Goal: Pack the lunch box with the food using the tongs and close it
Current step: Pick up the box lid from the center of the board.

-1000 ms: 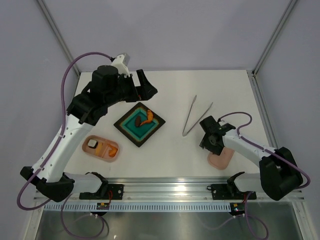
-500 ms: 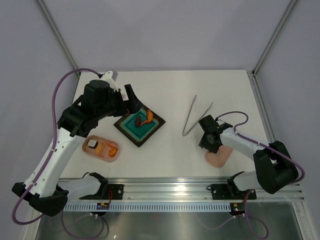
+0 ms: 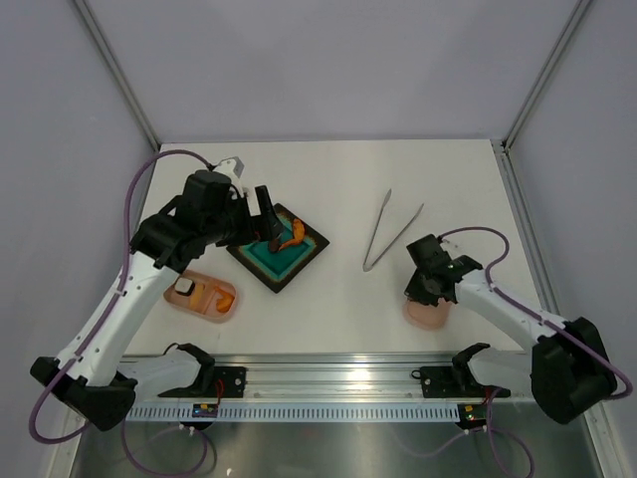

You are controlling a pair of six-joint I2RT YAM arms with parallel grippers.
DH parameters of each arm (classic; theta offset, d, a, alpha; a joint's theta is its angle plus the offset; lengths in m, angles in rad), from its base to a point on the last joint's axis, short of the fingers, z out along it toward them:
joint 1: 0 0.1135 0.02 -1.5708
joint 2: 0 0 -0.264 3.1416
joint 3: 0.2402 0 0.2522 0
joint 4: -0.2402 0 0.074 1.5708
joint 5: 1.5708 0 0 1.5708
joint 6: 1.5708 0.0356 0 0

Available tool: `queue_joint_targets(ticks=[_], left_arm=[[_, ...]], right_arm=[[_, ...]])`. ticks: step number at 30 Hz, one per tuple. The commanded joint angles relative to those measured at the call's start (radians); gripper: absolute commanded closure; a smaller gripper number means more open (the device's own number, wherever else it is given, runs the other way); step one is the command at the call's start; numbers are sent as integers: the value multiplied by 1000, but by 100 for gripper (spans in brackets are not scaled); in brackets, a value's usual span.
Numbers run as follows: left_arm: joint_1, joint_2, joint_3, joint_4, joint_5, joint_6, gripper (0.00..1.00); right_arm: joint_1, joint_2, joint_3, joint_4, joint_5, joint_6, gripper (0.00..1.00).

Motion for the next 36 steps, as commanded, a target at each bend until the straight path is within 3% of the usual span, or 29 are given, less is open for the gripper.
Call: queue_joint_targets(ticks=[1,6,12,18,24,32,36], left_arm=[[-7,54,-27,22,125,30,1],[-96,138,-90,146,243,-47,1],[-178,285,-130,494,416,-189,1],[-202,430,-125,669,507,-277,2],[-238,566,-79,728,538,-305,11],[-276,631,-69,784,542,-326,15],[-282,657,-81,835,565,-346,24]], right_arm=[[-3,-140,40,-71,-74,-40,100],[2,-227,84,-77,-183,-124,100],[19,-273,112,-3,-393,-209,100],[65,-284,145,12,-426,-224,100],[126,-263,179,21,-426,-230,100],[166,-240,193,58,-452,-230,100],[180,-221,201,83,-470,-221,100]])
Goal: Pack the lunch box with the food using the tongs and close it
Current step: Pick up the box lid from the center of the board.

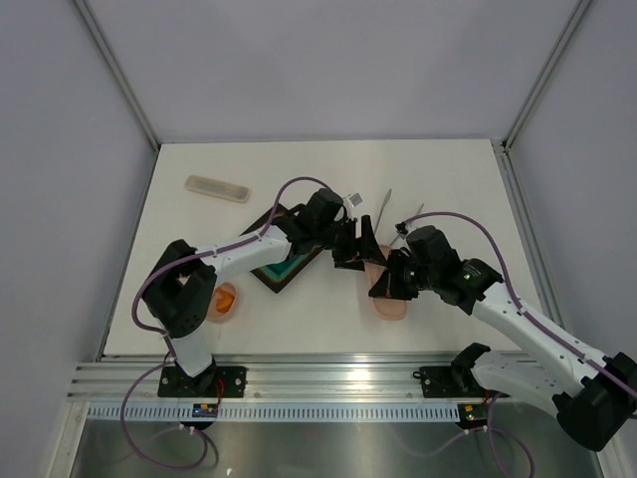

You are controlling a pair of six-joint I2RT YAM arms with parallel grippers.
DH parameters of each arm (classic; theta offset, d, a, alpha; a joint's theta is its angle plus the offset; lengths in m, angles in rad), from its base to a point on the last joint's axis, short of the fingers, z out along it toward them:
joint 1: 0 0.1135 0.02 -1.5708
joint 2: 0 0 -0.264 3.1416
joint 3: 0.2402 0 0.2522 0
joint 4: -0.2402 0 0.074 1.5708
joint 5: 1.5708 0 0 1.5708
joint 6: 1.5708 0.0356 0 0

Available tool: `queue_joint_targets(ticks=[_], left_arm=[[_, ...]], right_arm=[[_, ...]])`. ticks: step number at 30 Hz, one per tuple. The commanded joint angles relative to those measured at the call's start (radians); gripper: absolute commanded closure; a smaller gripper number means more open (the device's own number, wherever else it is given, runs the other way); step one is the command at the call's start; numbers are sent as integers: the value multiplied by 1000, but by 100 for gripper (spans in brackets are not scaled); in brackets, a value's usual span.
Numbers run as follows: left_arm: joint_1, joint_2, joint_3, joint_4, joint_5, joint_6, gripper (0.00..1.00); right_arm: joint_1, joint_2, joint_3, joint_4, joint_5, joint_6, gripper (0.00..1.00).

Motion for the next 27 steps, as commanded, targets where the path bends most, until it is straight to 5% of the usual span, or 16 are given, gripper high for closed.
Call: queue_joint_targets(ticks=[1,4,7,11,12,13,15,16,18,27], left_arm=[[-6,18,32,104,48,-25,30],[-6,15,23,118,42,-22,39],[-7,9,14,110,41,-17,59],[-6,-8,9,63,18,7,100],[-2,-16,15,14,7,16,100],[-2,-22,23,-11,-20,39,100],[4,-36,49,-99,-50,62,100],[5,-54,60,-130,-89,90,100],[17,-80,95,-250,-139,124,100],[163,-319,132,-716,-496,247,100]], right_arm=[[15,15,55,69,-35,-10,100],[17,28,64,72,-26,-16,100],[17,41,70,67,-13,-22,100],[17,51,84,38,20,-28,100],[19,52,87,32,40,-27,100],[19,54,98,20,63,-24,85],[17,57,116,-36,130,-16,48],[17,49,130,-49,154,-18,14],[16,31,144,-98,198,-16,1],[17,-124,162,-264,532,-2,0]])
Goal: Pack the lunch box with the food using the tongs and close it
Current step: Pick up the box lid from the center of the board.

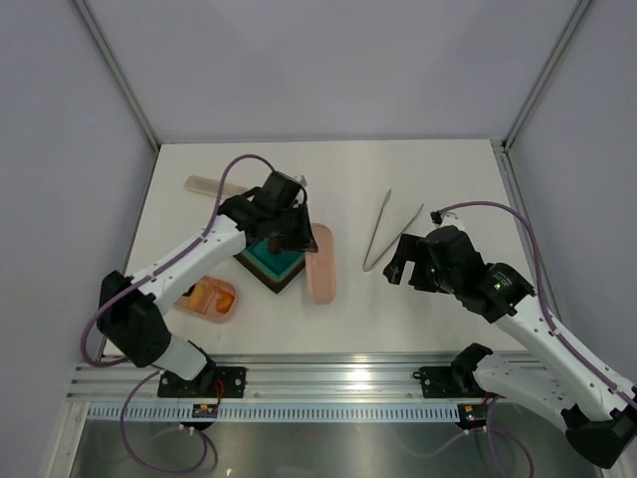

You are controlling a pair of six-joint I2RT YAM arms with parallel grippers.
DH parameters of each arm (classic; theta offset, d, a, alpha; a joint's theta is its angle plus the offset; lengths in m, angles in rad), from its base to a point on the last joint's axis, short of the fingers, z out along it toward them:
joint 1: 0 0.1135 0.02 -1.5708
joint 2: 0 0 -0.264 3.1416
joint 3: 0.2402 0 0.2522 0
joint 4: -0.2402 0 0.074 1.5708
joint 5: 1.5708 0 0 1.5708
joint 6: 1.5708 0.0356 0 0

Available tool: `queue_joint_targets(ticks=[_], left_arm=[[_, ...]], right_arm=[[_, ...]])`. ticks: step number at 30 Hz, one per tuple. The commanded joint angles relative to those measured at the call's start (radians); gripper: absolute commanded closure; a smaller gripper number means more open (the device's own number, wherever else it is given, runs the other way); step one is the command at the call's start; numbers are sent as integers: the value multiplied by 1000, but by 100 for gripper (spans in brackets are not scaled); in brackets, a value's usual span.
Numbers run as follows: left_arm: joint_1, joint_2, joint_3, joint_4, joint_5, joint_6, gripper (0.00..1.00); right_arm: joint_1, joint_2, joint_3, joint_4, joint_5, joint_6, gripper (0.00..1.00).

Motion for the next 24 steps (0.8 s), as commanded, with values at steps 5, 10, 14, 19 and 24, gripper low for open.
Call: queue_joint_targets(ticks=[5,10,14,19,24], left_arm=[[149,-230,135,-478,-416,25,100],[196,-272,235,-640,-614,19,100],[249,-253,275,-718,-717,31,100],[274,-210,307,-803,-838,-49,100],[321,-199,307,-855,-841,-162,100]], right_arm=[[2,-39,-1,-74,147,-2,1],[2,-25,-25,-33,99,-4,1],[2,-16,-30,-17,90,-15,1],[4,-14,-33,-25,90,-16,0],[2,-9,-45,-5,81,2,1]])
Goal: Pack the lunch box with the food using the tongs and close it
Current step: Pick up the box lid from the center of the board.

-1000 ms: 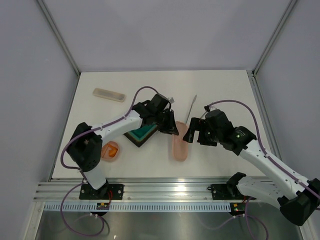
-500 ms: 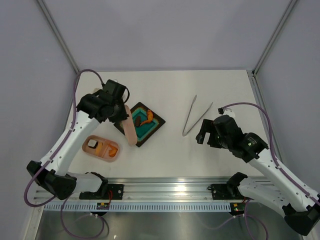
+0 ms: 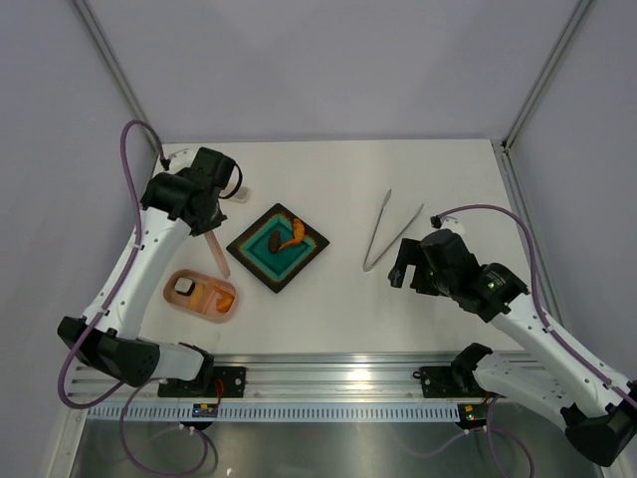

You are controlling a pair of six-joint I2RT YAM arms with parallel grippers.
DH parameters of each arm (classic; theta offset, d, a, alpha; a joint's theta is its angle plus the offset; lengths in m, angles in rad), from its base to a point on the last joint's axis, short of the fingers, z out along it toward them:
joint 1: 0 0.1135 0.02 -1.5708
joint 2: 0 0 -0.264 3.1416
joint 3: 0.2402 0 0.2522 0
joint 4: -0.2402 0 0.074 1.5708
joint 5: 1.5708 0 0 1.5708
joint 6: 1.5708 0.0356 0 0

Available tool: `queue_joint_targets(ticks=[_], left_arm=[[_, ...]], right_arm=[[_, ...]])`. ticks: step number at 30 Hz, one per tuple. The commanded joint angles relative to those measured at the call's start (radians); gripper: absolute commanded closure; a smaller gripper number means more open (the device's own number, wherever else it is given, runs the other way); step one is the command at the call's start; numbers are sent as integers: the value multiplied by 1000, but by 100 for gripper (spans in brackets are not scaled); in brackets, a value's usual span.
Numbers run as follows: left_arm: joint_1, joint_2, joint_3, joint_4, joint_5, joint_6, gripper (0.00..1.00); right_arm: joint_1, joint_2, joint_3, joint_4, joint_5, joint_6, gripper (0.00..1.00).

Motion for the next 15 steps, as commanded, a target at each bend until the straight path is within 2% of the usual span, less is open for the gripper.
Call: queue_joint_targets(ticks=[1,8,15], left_arm=[[25,-9,32,-190,-71,-103,100],[27,-7,22,-192,-95,-103,100],[25,-55,-33,-192,-155,22,100]], right_arm=[[3,9,-7,46,-24,16,0],[2,81,16,71,-63,28,1],[2,152,63,100,-75,20,1]])
